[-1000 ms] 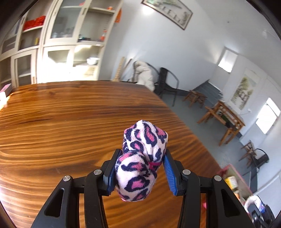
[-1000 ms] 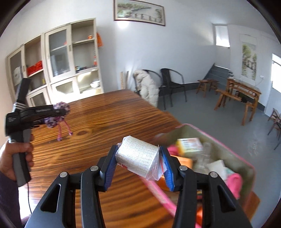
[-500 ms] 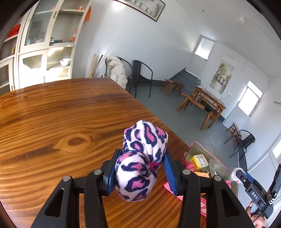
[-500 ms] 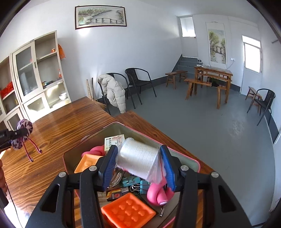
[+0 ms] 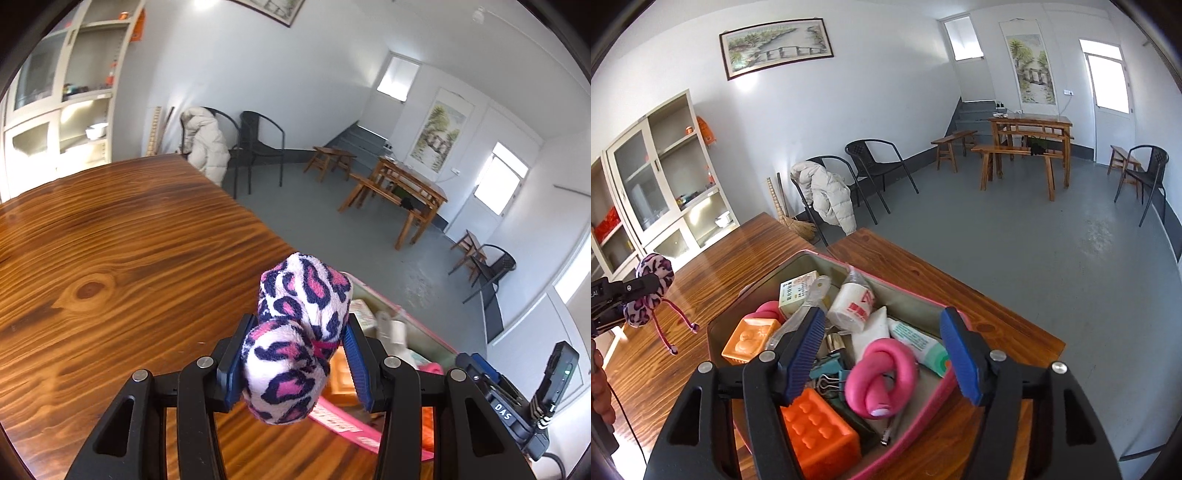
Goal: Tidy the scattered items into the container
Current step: 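Carry the pouch and white roll over the pink tin, then open both grippers to drop the pouch and roll into the tin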
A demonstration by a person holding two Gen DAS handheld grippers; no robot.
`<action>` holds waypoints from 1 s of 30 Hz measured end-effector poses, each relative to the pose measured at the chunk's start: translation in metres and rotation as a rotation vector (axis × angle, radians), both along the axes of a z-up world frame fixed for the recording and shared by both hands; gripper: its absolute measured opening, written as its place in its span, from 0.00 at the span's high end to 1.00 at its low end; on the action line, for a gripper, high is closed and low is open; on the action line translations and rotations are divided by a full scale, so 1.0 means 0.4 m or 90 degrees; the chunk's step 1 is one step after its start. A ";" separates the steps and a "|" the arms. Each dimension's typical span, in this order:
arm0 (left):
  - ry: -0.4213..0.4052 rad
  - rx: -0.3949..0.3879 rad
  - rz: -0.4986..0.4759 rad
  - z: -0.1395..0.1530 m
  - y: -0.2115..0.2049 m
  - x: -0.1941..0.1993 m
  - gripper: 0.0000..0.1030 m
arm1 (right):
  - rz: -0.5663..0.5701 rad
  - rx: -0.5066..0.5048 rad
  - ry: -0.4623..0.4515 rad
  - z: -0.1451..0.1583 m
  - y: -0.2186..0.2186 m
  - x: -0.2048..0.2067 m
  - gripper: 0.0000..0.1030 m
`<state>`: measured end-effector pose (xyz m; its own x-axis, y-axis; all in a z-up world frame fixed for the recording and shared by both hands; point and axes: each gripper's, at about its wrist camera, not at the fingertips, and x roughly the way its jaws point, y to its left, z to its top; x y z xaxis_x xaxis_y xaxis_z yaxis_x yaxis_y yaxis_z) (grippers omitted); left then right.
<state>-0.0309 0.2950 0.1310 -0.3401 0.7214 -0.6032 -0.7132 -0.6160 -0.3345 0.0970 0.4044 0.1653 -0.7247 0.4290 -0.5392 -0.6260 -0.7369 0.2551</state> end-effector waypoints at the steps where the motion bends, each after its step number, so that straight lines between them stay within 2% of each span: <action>1: 0.003 -0.001 -0.012 0.001 0.019 0.013 0.53 | -0.003 -0.004 0.004 -0.002 0.005 0.010 0.29; 7: 0.009 -0.016 -0.075 0.005 0.129 0.078 0.53 | -0.022 -0.018 0.017 -0.009 0.032 0.052 0.27; 13: -0.004 -0.025 -0.113 -0.006 0.210 0.118 0.52 | -0.039 -0.031 0.019 -0.023 0.064 0.089 0.26; 15: -0.011 -0.030 -0.120 -0.012 0.228 0.134 0.42 | -0.044 -0.034 0.020 -0.025 0.070 0.097 0.25; 17: -0.018 -0.034 -0.122 -0.018 0.240 0.146 0.17 | -0.045 -0.038 0.021 -0.026 0.075 0.102 0.24; 18: -0.019 -0.032 -0.122 -0.019 0.239 0.153 0.16 | -0.046 -0.040 0.022 -0.026 0.076 0.105 0.24; 23: -0.015 -0.039 -0.119 -0.031 0.230 0.170 0.16 | -0.045 -0.039 0.018 -0.025 0.076 0.122 0.22; 30: 0.056 -0.053 -0.069 -0.014 0.167 0.191 0.16 | -0.024 -0.027 0.012 -0.012 0.052 0.147 0.19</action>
